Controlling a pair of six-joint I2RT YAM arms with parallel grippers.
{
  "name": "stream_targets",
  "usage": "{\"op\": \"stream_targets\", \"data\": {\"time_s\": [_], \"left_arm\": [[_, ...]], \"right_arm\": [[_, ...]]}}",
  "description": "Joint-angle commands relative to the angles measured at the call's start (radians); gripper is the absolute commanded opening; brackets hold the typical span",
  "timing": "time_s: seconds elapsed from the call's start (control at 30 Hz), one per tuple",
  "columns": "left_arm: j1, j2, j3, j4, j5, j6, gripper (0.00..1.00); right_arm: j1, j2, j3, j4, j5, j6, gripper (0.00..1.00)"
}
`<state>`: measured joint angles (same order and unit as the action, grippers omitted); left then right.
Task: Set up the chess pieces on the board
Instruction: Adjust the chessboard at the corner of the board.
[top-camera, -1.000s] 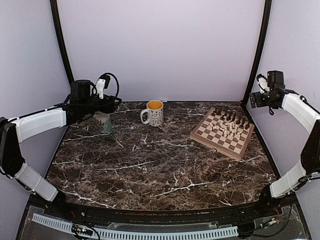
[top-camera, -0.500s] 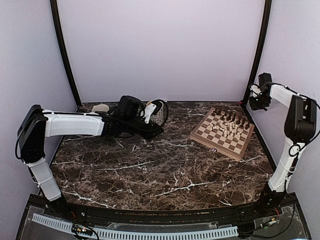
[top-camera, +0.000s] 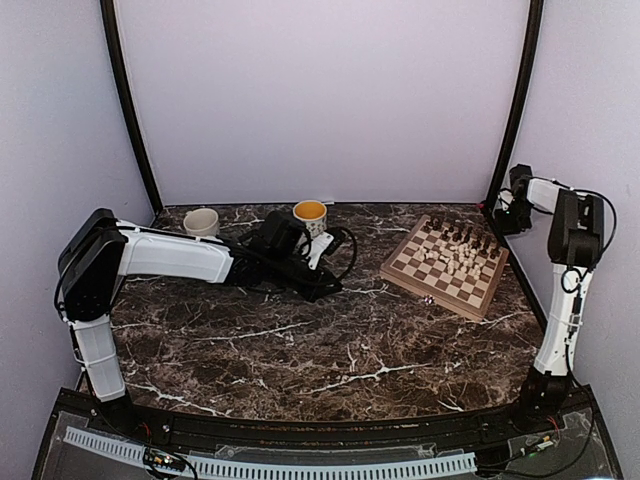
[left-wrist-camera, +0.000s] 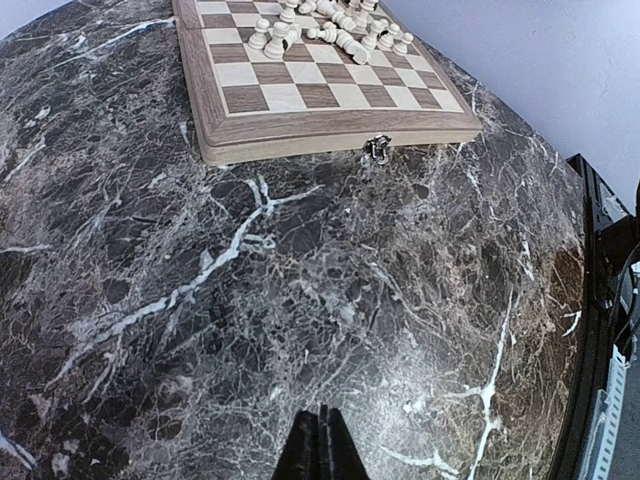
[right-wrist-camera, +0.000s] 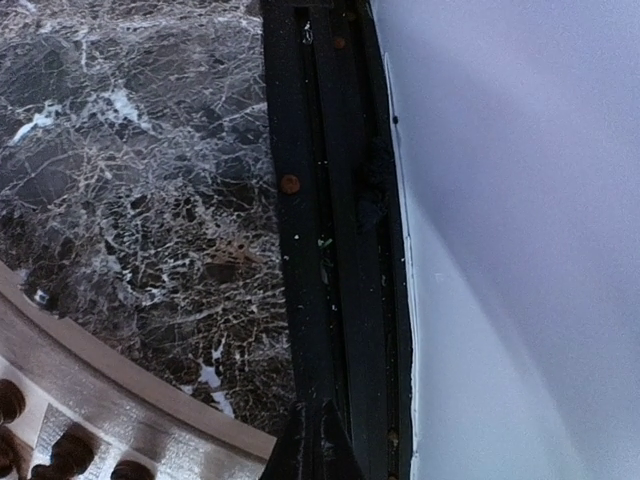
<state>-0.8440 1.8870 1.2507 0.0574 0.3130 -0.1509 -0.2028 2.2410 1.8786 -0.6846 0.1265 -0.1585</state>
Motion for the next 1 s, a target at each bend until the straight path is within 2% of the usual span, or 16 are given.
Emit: {"op": "stream_targets", "data": {"time_s": [0.0,0.2,0.6,0.97], "left_arm": [[-0.009,-0.005,0.015,0.015,0.036,-0.006,0.0],[-0.01,0.004,0.007,0.024,0.047,-0.011,0.0],[-0.012,0.019,0.006,0.041,0.063,-0.022,0.0],[-0.012,0.031,-0.006,0.052,0.056,-0.017,0.0]], "right_arm": [[-0.027,0.058,0.088,-0.04,-0.041,0.017,0.0],[-0.044,0.097,0.127,-0.059,-0.121,-0.002,0.0],[-0.046,0.123,0.1,-0.121,-0.23,-0.019,0.0],[-0.046,0.08,0.009,-0.166,-0.353,-0.046,0.0]]}}
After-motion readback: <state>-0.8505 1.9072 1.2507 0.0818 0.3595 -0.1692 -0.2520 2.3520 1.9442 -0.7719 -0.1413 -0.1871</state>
